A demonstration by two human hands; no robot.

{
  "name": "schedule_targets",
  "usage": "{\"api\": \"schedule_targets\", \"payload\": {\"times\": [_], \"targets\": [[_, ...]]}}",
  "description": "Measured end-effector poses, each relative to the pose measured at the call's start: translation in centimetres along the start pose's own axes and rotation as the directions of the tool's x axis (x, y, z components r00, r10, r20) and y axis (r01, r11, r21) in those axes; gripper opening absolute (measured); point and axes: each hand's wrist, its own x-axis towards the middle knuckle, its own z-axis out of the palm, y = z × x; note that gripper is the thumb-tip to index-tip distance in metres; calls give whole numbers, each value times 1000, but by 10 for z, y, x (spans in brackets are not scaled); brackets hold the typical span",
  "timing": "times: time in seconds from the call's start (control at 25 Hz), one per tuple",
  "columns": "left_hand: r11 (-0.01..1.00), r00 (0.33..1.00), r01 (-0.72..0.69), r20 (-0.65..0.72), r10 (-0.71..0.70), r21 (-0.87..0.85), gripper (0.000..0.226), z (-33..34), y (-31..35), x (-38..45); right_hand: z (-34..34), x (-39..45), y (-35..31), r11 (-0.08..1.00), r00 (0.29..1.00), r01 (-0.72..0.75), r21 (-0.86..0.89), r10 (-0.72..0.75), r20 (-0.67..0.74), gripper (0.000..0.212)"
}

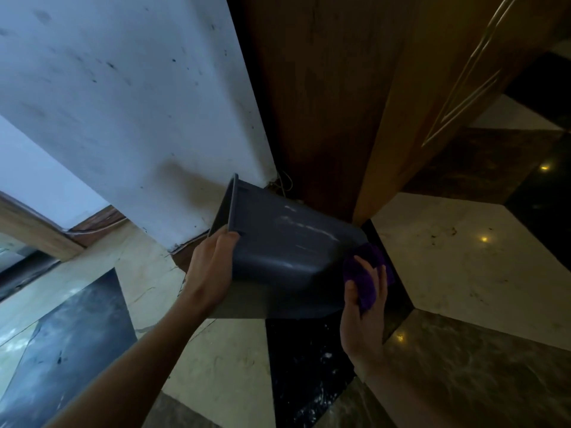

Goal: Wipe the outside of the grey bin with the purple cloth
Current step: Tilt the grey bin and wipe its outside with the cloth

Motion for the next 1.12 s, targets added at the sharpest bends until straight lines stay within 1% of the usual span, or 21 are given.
{"api": "schedule_targets", "payload": {"times": [0.08,0.16,0.2,0.24,0.28,0.32,0.4,0.44,0.48,0.52,0.56,0.6,0.72,0.84,0.96,1.04,1.08,1.12], "targets": [[997,999,18,50,-21,71,36,-3,6,8,-3,-3,-1,1000,999,-16,7,16,33,45],[989,999,-42,12,41,145,37,-3,10,9,-4,-5,-14,998,997,-41,42,39,64,44],[986,997,-68,-11,71,151,38,-1,12,5,-2,-5,-27,997,997,-33,68,28,77,43],[987,996,-86,-19,89,138,38,2,14,1,3,-5,-44,996,996,6,94,-15,93,42],[987,994,-106,-14,108,118,38,6,15,-4,10,-4,-65,990,988,75,119,-90,123,42],[986,990,-141,-2,142,94,39,9,17,-11,19,-3,-88,977,966,172,127,-192,171,43],[961,963,-270,39,268,67,34,16,16,-25,34,0,-125,918,870,390,68,-391,300,50],[940,942,-335,44,333,68,26,17,15,-30,40,4,-135,882,817,471,15,-442,369,53],[922,925,-380,37,379,75,20,17,14,-32,43,8,-140,858,786,512,-38,-451,422,55],[912,915,-403,22,402,78,17,17,13,-33,45,12,-141,847,774,526,-72,-442,453,56],[917,918,-395,9,396,58,17,18,11,-32,47,16,-135,850,776,520,-88,-427,465,56],[933,933,-359,-4,359,17,19,17,11,-31,47,18,-131,850,780,517,-97,-422,462,56],[977,977,-213,-12,213,-30,32,13,7,-23,46,28,-112,868,820,473,-151,-371,435,52],[991,989,-133,-56,134,21,37,4,0,-12,38,51,-85,892,866,380,-245,-249,434,50],[992,992,-71,-93,81,106,39,-6,-5,-5,25,69,-52,886,912,301,-352,-160,378,51],[993,996,-46,-77,55,110,38,-13,-5,-1,11,79,-33,886,941,215,-411,-75,331,50],[994,997,-36,-57,42,105,36,-15,-4,-1,3,83,-26,905,952,143,-400,-16,305,47],[994,999,-28,-34,32,104,33,-15,-2,-1,-5,85,-20,934,963,51,-354,48,265,43]]}}
